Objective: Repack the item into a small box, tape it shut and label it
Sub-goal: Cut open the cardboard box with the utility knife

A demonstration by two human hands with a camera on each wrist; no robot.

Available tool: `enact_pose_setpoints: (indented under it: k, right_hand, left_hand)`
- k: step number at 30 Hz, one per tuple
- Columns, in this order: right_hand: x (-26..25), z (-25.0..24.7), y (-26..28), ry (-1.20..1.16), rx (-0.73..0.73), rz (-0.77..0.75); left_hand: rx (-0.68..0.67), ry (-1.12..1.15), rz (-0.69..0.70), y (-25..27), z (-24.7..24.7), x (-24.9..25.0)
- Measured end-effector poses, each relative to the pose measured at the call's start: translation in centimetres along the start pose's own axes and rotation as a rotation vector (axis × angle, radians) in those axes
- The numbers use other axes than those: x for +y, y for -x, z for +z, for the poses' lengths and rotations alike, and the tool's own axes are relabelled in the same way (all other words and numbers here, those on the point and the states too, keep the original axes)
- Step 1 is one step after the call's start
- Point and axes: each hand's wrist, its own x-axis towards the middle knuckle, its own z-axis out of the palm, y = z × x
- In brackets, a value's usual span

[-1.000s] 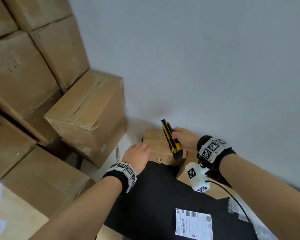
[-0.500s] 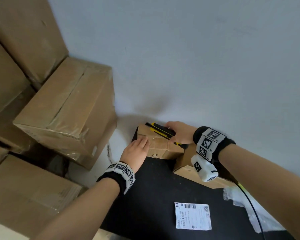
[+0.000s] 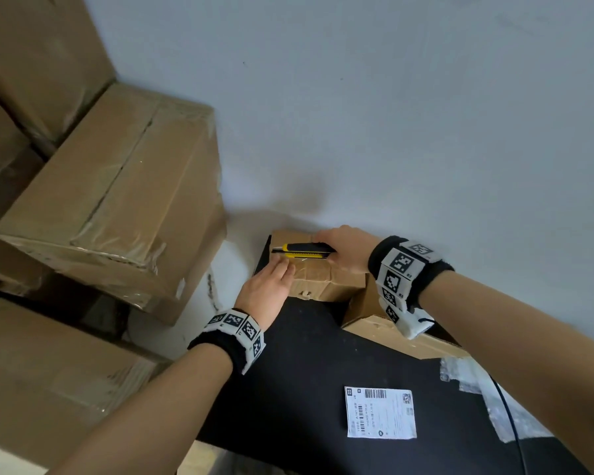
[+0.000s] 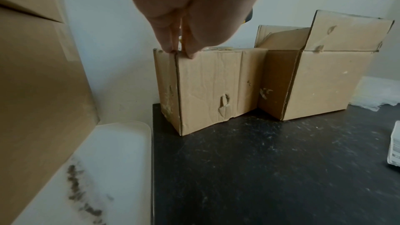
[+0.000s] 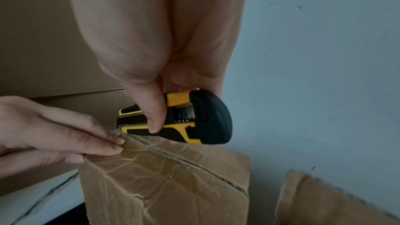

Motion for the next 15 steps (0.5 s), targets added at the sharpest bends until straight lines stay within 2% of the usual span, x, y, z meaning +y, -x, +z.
enact_pose_setpoints:
  k: [2,6,8,15]
  right_hand:
    - [-0.18,0.11,-0.01,0.012,0.008,-0.006]
    - [-0.45,0.26,-0.27,0.064,0.018,-0.005]
    - [-0.53,0.27,-0.47,0.094,0.020,-0.004]
    - [-0.43,-0.60,-0.01,0.229,0.003,-0.026]
  left_hand:
    - [0.034,0.007,0.022,0.08,-0.03,-0.10]
    - [0.057,0.088,-0.025,0.47,-0.03,-0.11]
    - [0.008,0.143,-0.022,0.65,-0.13,0.05]
    - [-0.035,0.039,-0.006,0.51,-0.56,-0.10]
